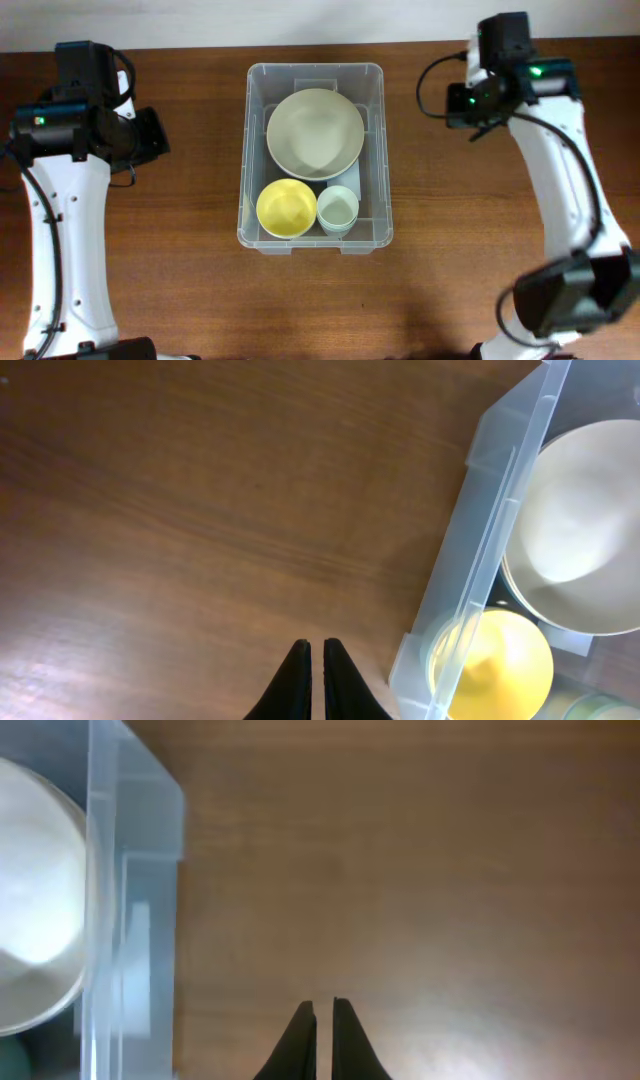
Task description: Pack container
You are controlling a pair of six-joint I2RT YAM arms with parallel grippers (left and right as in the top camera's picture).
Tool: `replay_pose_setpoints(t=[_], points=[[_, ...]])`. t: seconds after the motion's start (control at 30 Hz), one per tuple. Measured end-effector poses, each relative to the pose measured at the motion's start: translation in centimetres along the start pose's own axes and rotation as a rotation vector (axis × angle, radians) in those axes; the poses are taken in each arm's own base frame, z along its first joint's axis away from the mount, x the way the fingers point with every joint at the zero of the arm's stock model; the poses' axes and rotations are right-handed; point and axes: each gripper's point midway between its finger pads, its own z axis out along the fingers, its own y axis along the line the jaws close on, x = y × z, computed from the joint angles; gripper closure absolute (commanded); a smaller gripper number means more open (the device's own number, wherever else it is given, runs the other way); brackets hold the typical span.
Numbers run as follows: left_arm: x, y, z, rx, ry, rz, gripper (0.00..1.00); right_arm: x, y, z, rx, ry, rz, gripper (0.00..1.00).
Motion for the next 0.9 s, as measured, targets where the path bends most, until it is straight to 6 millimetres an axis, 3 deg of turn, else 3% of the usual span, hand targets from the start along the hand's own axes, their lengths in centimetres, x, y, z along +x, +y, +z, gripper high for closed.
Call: replay_pose_setpoints(t=[0.17, 0.43, 0.63, 0.9], points=[[0.9, -0.1, 1.3, 0.007, 0.035, -0.001, 0.93, -0.9, 2.2, 5.8, -0.118, 0.024, -0.042, 0.96], [1.6, 0.0, 2.2, 0.004, 0.063, -0.001, 0.92, -0.2, 6.7, 10.4, -0.280, 0.064, -0.118, 0.96], [1.7, 0.0, 2.2, 0.006, 0.065, -0.001, 0.92, -0.3, 10.0, 10.9, -0.407, 0.048, -0.161, 0.96], [1.7, 0.0, 2.2, 0.006, 0.065, -0.001, 0.85, -0.4, 10.3, 10.6, -0.441, 0.041, -0.169, 0.96]])
